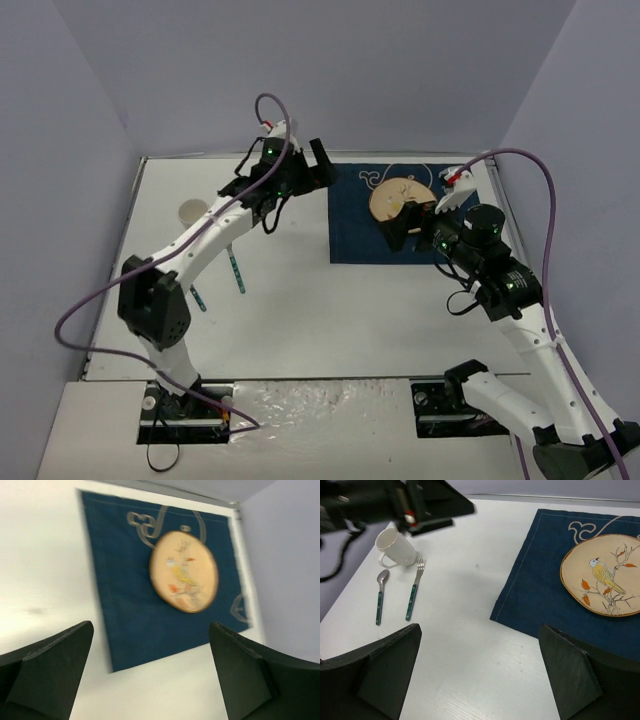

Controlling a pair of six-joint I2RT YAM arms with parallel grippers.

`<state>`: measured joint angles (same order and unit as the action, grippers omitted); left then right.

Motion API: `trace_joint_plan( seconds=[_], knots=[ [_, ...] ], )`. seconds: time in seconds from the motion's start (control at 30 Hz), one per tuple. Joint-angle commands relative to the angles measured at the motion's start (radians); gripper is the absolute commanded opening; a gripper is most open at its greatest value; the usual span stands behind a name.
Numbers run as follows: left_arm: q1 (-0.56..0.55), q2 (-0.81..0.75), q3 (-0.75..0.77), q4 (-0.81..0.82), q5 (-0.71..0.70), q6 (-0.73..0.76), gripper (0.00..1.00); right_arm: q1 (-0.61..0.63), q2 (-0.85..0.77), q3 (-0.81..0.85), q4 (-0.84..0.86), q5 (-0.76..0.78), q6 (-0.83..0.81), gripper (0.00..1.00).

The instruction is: Set the dinner table for one person

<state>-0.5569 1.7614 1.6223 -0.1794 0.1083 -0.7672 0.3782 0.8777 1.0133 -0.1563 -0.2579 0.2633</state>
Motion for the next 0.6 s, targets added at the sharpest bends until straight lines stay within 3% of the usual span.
trace_joint_plan(
  seconds=[0.0,0.13,0.27,0.43,0.57],
  knots=[
    [0.12,-0.161,0.062,-0.367,-0.142,0.475,0.97,-0.007,0.041,0.047,0.035,-0.058,-0.046,1.0],
    [0.328,-0.193,0.131,-0.543,-0.206,0.612,0.94,-0.003,0.108,0.062,0.036,-0.106,-0.074,1.0],
    [0.475,-0.167,0.14,-0.578,-0.17,0.739,0.89,0.006,0.149,0.07,0.036,-0.126,-0.097,1.0],
    [0.621,-0.055,0.188,-0.596,-0.019,0.896,0.81,0.008,0.193,0.072,0.036,-0.139,-0.125,1.0],
    [0.672,0.025,0.233,-0.585,0.055,0.946,0.76,0.008,0.222,0.085,0.035,-0.153,-0.131,1.0]
  ],
)
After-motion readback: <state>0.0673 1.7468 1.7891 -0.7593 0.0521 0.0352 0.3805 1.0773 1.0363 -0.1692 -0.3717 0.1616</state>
